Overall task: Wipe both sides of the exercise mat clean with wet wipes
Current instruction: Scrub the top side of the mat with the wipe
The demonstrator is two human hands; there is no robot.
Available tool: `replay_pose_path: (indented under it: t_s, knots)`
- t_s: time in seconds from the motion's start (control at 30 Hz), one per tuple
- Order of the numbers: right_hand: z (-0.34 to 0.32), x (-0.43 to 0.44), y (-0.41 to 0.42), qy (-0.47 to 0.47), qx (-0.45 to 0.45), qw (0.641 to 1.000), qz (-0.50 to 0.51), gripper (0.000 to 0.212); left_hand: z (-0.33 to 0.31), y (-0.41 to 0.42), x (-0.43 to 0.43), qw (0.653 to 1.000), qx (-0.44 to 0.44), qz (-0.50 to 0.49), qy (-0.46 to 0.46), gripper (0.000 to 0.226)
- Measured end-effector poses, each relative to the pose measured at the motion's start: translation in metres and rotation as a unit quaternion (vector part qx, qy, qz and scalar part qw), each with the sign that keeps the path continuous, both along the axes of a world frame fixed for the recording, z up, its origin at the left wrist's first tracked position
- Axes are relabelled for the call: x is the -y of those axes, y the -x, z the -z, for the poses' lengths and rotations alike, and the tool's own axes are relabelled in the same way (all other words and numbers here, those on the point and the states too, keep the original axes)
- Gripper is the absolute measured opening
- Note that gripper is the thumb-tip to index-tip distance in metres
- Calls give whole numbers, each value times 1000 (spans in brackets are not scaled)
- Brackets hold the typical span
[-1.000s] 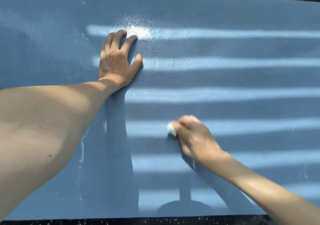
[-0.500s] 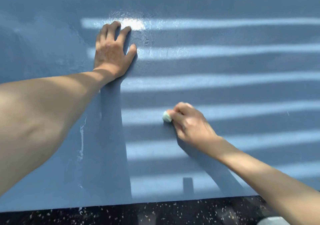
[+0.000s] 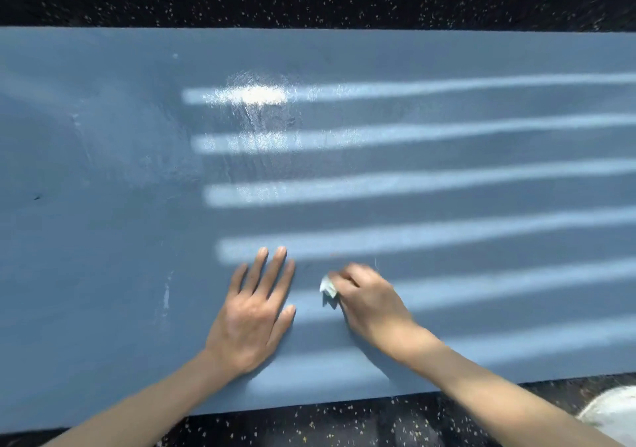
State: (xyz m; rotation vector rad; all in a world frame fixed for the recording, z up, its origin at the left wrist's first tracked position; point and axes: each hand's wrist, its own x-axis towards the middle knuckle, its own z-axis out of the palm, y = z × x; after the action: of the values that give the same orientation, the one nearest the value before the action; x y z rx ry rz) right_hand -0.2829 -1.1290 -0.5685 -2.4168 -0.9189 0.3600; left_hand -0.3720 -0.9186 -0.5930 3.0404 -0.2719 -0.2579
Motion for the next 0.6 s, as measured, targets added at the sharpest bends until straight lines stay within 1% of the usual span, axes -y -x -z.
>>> replay_pose_path:
  t_s: [0.03,0.07,0.13,0.23,0.27,0.37,0.4,0.47,0.5,0.53,0.6]
  knots:
    - [-1,9,20,-9,-11,999,-38,33,-1,2,1,1000,0,-5,3,62]
    - [-1,16,34,-15,-15,997,-69,31,-1,1,1,1000,-2,-7,7,62]
    - [-1,14,28,-8,-23,996,-89,25,-2,-1,-1,1000,-2,-7,8,63]
    - [-1,-7,-6,16,13,1000,3,26,1,1,-2,1000,9,-5,11,63]
    - [0,-7,-2,13,8,1000,4,24,1,1,-2,1000,13,-6,11,63]
    - [-6,13,39,-17,-34,997,-74,25,0,0,0,1000,11,-12,14,63]
    - [-8,18,47,-16,-32,995,-95,24,-1,-1,0,1000,14,-13,18,63]
    - [-6,13,36,1,-47,995,-86,18,-1,-1,-1,999,25,-14,23,63]
    - [-3,8,25,2,-34,997,-65,18,0,-1,-2,999,31,-14,28,63]
    - [0,6,21,1,-26,999,-47,20,0,-1,-3,999,33,-14,36,63]
    - [-1,8,34,-6,-44,998,-35,23,0,0,-3,998,33,-18,50,63]
